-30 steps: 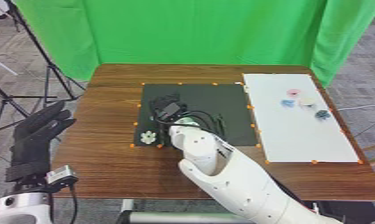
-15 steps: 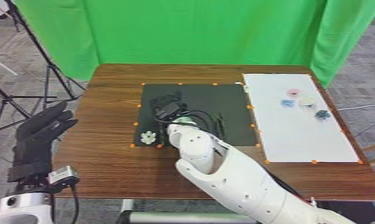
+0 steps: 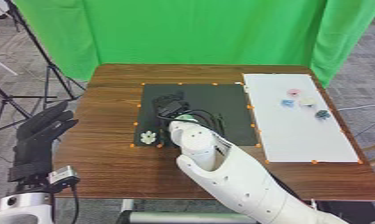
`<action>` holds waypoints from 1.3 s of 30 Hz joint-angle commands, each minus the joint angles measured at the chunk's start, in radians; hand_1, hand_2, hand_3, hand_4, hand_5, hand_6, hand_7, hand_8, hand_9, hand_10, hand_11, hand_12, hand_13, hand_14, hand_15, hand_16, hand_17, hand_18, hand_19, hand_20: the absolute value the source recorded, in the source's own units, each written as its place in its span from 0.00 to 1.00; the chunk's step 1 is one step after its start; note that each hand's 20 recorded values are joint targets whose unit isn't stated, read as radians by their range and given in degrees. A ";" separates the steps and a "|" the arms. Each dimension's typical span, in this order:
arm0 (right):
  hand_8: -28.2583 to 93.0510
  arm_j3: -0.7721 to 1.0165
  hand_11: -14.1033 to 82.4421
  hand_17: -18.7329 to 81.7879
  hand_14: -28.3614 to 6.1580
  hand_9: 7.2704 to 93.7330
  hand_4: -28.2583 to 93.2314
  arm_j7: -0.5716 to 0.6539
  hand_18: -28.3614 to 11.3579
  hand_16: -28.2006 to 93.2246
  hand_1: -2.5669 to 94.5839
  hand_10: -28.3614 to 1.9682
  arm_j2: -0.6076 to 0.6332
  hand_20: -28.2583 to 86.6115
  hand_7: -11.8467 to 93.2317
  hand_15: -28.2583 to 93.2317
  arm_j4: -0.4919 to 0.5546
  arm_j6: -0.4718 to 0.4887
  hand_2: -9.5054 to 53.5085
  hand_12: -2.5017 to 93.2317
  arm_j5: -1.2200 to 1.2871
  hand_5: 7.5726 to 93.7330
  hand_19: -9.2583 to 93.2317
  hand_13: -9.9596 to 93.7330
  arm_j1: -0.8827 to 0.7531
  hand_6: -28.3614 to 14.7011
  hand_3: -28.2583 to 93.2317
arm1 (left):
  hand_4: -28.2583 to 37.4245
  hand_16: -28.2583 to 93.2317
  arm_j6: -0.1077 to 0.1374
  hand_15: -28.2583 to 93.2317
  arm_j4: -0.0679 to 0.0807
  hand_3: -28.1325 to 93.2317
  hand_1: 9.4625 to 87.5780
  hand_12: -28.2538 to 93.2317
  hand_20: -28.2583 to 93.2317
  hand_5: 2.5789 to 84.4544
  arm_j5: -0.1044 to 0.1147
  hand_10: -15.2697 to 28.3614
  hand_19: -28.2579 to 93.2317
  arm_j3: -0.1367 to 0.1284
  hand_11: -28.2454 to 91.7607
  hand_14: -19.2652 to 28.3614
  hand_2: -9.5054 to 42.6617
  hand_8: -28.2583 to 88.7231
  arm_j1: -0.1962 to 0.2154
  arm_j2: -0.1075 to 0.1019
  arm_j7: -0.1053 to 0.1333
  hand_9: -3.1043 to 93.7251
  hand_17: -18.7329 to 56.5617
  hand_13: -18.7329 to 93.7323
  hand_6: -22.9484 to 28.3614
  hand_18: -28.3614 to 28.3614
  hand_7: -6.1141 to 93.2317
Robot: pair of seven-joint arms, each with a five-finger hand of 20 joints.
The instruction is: Arrange flowers
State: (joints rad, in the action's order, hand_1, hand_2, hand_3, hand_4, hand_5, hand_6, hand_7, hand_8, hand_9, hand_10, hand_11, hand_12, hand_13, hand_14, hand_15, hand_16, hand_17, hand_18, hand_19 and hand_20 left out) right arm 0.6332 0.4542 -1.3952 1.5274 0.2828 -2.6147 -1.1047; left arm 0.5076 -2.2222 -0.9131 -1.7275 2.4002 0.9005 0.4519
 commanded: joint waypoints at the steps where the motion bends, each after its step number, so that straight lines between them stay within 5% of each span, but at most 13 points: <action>1: 0.13 0.010 0.57 0.30 0.37 0.58 0.00 -0.022 0.02 0.36 0.41 0.29 -0.011 0.37 0.29 0.87 0.027 -0.005 0.00 0.21 -0.014 0.58 0.86 0.59 -0.001 0.40 0.94 | 0.17 0.09 0.016 0.78 -0.005 0.93 0.22 0.29 0.27 0.47 0.010 0.81 0.71 -0.001 0.55 0.98 0.25 0.15 0.028 -0.013 0.004 0.39 0.12 0.39 0.65 0.88 0.23; 11: 0.14 0.040 0.57 0.29 0.35 0.57 0.00 -0.073 0.00 0.35 0.38 0.26 0.015 0.38 0.28 0.87 0.119 -0.006 0.01 0.21 -0.002 0.58 0.85 0.58 0.031 0.38 0.94 | 0.17 0.09 0.054 0.78 -0.025 0.93 0.22 0.29 0.27 0.47 0.035 0.81 0.72 -0.019 0.55 0.98 0.25 0.15 0.095 -0.017 0.040 0.39 0.12 0.39 0.65 0.88 0.23; 24: 0.14 0.022 0.50 0.28 0.30 0.56 0.01 0.004 0.01 0.35 0.33 0.24 0.287 0.41 0.27 0.86 0.312 -0.049 0.09 0.19 0.248 0.55 0.83 0.56 0.168 0.40 0.93 | 0.13 0.09 0.086 0.78 -0.046 0.91 0.21 0.29 0.27 0.47 0.052 0.81 0.72 -0.038 0.55 0.98 0.25 0.15 0.156 -0.021 0.072 0.39 0.12 0.39 0.65 0.88 0.22; 32: 0.14 0.162 0.46 0.28 0.31 0.56 0.02 -0.009 0.02 0.34 0.33 0.23 0.416 0.41 0.27 0.86 0.370 0.004 0.10 0.19 0.270 0.55 0.82 0.57 0.081 0.41 0.93 | 0.12 0.09 0.101 0.78 -0.051 0.91 0.20 0.29 0.27 0.47 0.068 0.81 0.71 -0.037 0.55 0.98 0.26 0.15 0.179 -0.029 0.097 0.39 0.12 0.39 0.65 0.88 0.22; 33: 0.14 0.095 0.45 0.28 0.31 0.56 0.02 0.033 0.02 0.34 0.33 0.23 0.467 0.41 0.27 0.86 0.364 -0.055 0.10 0.19 0.307 0.55 0.82 0.57 0.126 0.41 0.93 | 0.12 0.09 0.113 0.78 -0.053 0.91 0.20 0.29 0.27 0.47 0.077 0.80 0.71 -0.033 0.55 0.98 0.26 0.15 0.185 -0.033 0.110 0.39 0.12 0.39 0.65 0.88 0.22; 39: 0.14 0.161 0.43 0.28 0.31 0.55 0.02 0.060 0.03 0.34 0.32 0.23 0.559 0.42 0.27 0.86 0.340 -0.068 0.11 0.19 0.335 0.54 0.82 0.57 0.076 0.41 0.93 | 0.11 0.09 0.089 0.77 -0.049 0.91 0.20 0.29 0.27 0.46 0.051 0.81 0.71 -0.027 0.55 0.98 0.26 0.15 0.170 -0.009 0.088 0.39 0.12 0.39 0.65 0.88 0.22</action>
State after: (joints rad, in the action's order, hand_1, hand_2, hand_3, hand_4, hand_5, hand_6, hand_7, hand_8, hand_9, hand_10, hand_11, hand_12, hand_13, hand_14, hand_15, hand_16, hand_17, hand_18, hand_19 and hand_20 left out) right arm 0.7663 0.4503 -0.9739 1.9015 0.2631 -2.3128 -0.9959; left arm 0.6014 -2.2660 -0.8500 -1.7632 2.5617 0.8720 0.5464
